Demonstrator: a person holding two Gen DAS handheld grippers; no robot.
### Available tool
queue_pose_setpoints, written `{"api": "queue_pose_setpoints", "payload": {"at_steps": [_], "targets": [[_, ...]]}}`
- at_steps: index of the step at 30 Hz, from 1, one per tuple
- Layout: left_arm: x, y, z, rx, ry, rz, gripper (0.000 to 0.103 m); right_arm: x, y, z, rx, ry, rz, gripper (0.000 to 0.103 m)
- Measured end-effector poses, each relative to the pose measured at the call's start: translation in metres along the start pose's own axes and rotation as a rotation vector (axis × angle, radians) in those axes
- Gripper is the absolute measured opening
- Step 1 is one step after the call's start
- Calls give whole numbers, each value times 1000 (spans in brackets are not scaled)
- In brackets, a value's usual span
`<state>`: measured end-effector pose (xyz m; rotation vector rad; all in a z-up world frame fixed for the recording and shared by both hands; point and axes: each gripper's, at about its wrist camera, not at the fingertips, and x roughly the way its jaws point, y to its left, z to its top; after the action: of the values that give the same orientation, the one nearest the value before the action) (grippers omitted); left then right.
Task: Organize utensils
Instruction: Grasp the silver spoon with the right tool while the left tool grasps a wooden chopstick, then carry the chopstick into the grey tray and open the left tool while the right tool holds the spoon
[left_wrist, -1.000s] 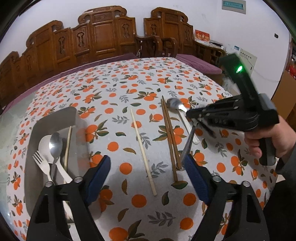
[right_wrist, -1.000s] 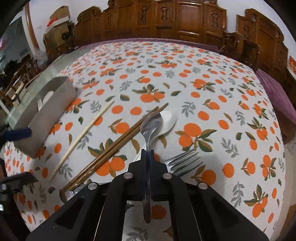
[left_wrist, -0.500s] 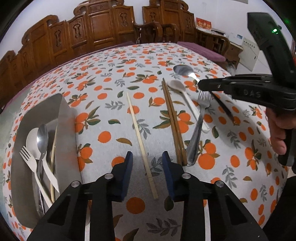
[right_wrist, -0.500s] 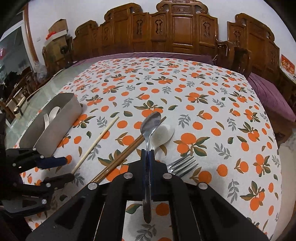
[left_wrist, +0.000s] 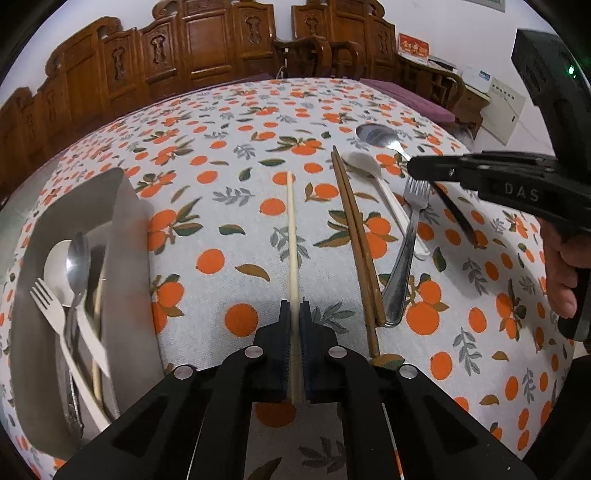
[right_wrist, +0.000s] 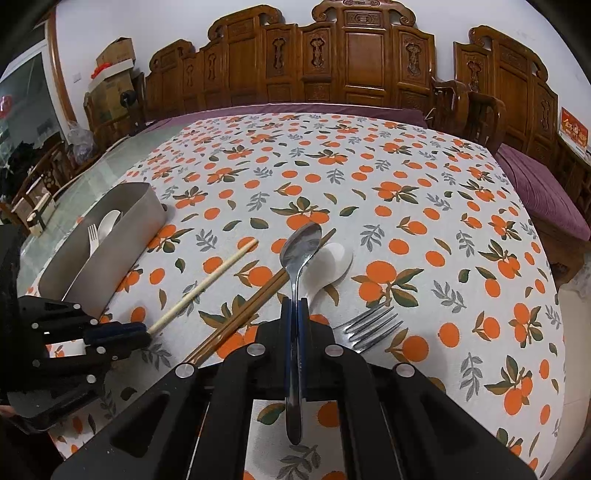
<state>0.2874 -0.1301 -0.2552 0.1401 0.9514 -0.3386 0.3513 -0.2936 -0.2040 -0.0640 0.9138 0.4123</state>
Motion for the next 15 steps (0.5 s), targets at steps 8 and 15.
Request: {"api": "queue_pose_setpoints", "payload": {"at_steps": [8,15], "targets": [[-36,6,4,-10,-74,-14,4,-14,9,2,16,-40,10,4],[-64,15,9,-22,-124,-20,4,-26,22,3,25,-60,12,4]]}}
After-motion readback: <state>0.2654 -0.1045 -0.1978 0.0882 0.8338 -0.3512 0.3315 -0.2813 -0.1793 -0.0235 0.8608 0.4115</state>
